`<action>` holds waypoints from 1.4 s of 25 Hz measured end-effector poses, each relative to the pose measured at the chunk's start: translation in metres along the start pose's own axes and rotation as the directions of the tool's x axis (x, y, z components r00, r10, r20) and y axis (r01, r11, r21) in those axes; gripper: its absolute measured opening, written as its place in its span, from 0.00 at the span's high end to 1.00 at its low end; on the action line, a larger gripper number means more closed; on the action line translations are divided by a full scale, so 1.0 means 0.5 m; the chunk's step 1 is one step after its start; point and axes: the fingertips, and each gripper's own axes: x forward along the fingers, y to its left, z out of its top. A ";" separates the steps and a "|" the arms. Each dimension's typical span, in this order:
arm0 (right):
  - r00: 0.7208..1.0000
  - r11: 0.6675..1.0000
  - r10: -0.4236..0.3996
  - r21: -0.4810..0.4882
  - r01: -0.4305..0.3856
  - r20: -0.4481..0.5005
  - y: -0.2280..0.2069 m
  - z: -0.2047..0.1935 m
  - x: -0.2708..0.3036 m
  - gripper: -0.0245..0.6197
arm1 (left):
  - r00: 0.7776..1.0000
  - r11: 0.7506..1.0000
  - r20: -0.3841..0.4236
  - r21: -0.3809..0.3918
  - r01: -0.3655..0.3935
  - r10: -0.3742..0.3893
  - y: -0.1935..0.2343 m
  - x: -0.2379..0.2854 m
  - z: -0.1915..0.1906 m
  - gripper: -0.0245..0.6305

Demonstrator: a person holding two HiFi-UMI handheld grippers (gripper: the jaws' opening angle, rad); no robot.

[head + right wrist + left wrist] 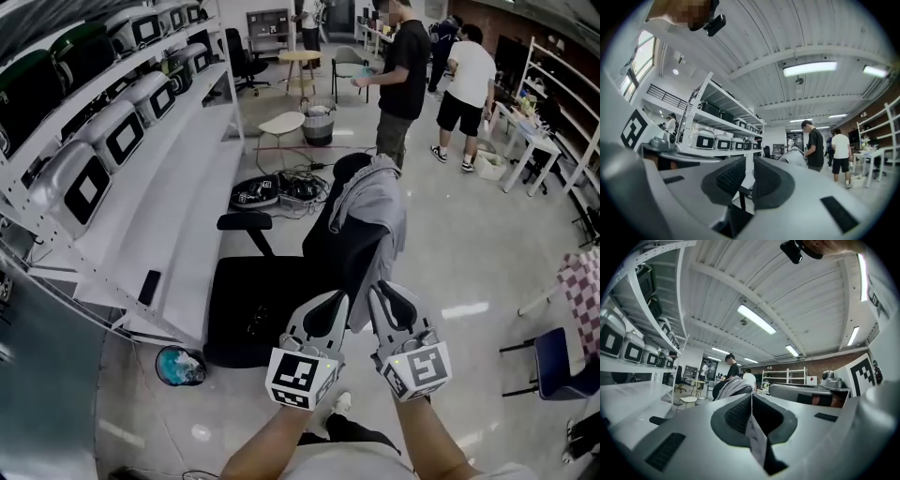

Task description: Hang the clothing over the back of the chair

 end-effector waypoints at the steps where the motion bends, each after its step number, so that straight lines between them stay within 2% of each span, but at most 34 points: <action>1: 1.000 1.000 -0.013 -0.004 0.013 -0.004 0.012 -0.002 -0.011 0.87 | 1.000 1.000 0.000 -0.011 0.009 -0.009 -0.007 -0.012 -0.007 0.94; 8: 0.995 0.994 -0.104 -0.012 0.104 -0.003 0.037 -0.004 -0.064 0.90 | 0.999 0.999 -0.025 -0.046 0.024 -0.025 -0.063 -0.036 -0.038 0.94; 12: 0.996 0.996 -0.089 0.010 0.088 0.028 0.055 0.009 -0.090 0.91 | 1.000 0.999 -0.021 -0.045 0.019 -0.020 -0.100 -0.038 -0.025 0.94; 21: 0.991 0.995 -0.099 0.002 0.100 0.087 0.006 0.047 -0.163 0.94 | 1.000 0.998 0.002 0.069 -0.001 0.001 -0.189 -0.031 0.009 0.94; 24: 0.990 0.996 -0.083 -0.013 0.085 0.113 0.012 0.063 -0.165 0.94 | 0.999 0.996 0.021 0.088 -0.026 0.024 -0.188 -0.039 0.018 0.94; 35: 0.993 1.000 -0.001 -0.031 0.004 0.118 0.070 0.067 -0.146 0.94 | 0.996 0.993 0.027 0.073 -0.089 0.087 -0.154 -0.071 0.016 0.94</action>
